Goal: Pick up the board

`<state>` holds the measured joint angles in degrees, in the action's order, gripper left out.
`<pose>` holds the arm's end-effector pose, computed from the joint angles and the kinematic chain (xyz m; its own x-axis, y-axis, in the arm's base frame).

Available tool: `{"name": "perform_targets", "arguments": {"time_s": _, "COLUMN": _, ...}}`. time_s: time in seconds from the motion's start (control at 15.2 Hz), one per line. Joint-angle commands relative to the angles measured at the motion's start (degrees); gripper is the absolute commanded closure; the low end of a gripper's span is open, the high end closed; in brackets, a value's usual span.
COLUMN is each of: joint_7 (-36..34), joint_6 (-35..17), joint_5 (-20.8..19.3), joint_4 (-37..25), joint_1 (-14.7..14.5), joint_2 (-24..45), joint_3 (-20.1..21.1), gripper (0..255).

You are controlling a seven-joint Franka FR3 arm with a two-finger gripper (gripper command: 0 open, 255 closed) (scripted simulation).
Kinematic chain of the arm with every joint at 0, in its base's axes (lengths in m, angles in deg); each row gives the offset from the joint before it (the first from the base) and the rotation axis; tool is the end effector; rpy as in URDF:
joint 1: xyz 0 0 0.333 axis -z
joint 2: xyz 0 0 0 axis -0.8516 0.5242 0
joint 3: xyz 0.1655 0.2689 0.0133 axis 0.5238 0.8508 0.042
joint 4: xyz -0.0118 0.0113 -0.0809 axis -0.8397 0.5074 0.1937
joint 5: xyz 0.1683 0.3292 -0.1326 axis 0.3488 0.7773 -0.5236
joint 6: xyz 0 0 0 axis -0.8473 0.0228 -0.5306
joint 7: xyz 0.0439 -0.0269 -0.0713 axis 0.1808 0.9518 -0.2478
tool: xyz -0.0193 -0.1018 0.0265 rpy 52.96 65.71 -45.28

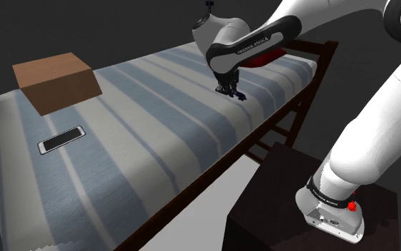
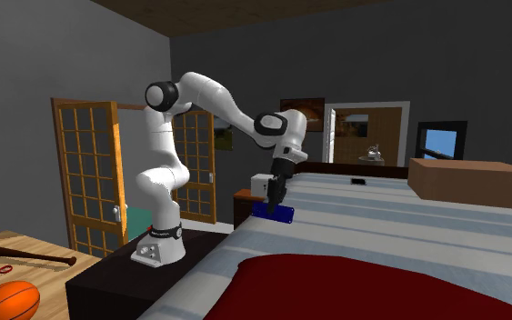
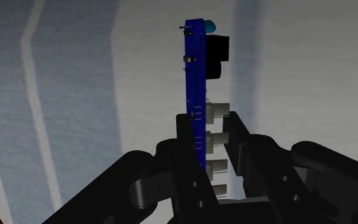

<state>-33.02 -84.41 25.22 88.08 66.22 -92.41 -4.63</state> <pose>0.4995 -0.0458 0.4317 0.9731 -0.2112 -0.0925 -0.1465 -0.8761 0.4593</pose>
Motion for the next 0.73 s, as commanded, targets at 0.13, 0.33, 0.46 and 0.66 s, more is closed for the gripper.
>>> {"name": "perform_targets", "arguments": {"time_s": 0.13, "joint_7": 1.15, "joint_6": 2.6, "joint_5": 0.49, "joint_4": -1.89, "joint_1": -0.13, "joint_2": -0.92, "joint_3": 0.12, "gripper": 255}}
{"name": "perform_targets", "arguments": {"time_s": 0.33, "joint_7": 2.07, "joint_6": 4.61, "joint_5": 0.79, "joint_4": -3.49, "joint_1": -0.18, "joint_2": -1.53, "joint_3": 0.17, "gripper": 255}}
{"name": "perform_targets", "arguments": {"time_s": 0.46, "joint_7": 2.67, "joint_6": 5.95, "joint_5": 0.96, "joint_4": -4.62, "joint_1": -0.21, "joint_2": -1.87, "joint_3": 0.21, "gripper": 255}}
{"name": "perform_targets", "arguments": {"time_s": 0.66, "joint_7": 3.56, "joint_6": 7.98, "joint_5": 1.18, "joint_4": -6.4, "joint_1": -0.26, "joint_2": -2.3, "joint_3": 0.27, "gripper": 255}}
